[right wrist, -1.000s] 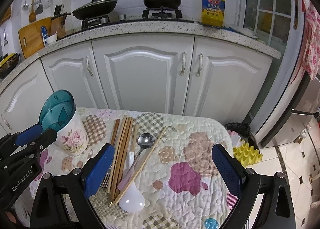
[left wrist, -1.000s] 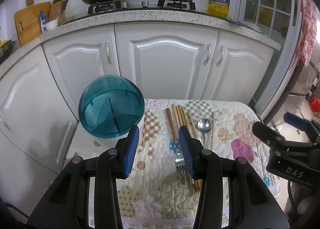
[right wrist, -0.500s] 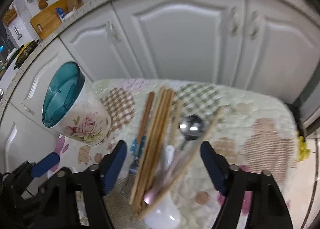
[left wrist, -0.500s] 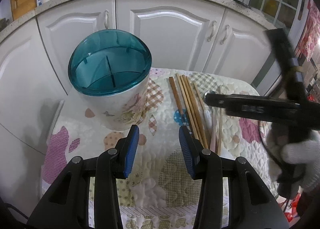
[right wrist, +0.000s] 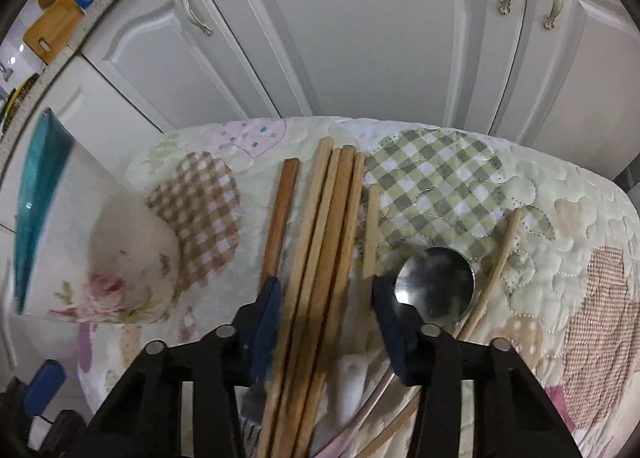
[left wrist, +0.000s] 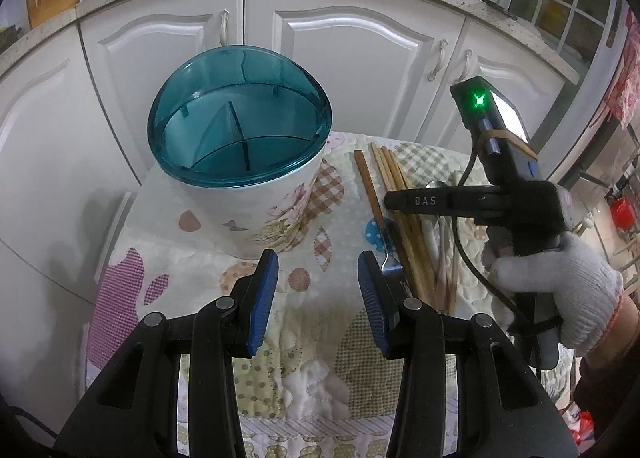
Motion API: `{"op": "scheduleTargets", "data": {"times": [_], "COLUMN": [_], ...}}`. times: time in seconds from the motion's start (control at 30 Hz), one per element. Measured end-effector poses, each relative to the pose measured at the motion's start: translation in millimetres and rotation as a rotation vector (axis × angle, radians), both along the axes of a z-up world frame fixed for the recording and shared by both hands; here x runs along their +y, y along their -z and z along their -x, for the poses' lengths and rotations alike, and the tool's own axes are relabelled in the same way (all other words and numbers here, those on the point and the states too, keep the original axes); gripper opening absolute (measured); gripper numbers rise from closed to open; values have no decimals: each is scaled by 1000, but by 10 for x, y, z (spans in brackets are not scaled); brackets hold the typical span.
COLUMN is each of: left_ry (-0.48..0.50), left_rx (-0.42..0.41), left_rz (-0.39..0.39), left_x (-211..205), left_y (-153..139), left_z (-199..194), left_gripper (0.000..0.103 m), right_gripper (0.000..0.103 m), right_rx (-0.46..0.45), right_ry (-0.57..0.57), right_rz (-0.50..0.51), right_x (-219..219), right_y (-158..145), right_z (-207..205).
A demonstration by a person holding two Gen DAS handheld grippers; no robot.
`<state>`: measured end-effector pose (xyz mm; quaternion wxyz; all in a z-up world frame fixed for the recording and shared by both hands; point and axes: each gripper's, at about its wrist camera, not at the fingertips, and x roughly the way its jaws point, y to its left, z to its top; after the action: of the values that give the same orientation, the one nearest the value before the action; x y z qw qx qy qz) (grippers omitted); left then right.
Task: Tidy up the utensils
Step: 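Lower both tools and grasp one wooden chopstick each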
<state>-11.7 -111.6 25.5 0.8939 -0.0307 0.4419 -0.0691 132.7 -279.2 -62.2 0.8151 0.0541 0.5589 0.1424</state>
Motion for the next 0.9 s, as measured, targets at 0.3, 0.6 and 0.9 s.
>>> {"op": "scheduleTargets", "data": {"times": [0.3, 0.6, 0.9], "left_ry": [1, 40, 138], "left_rx": [9, 40, 95], "left_rz": [11, 11, 96], "left_x": [3, -118, -316], "left_y": [29, 127, 196], "left_z": [9, 68, -7], "left_gripper": [41, 41, 41], "right_gripper": [11, 28, 38], "right_rx": [72, 216, 40], "right_ry": [-10, -29, 13], "right_rz": [-214, -435, -291], "right_x": [-282, -437, -782], "right_y": [54, 204, -190], "right_z": [403, 1226, 1386]}}
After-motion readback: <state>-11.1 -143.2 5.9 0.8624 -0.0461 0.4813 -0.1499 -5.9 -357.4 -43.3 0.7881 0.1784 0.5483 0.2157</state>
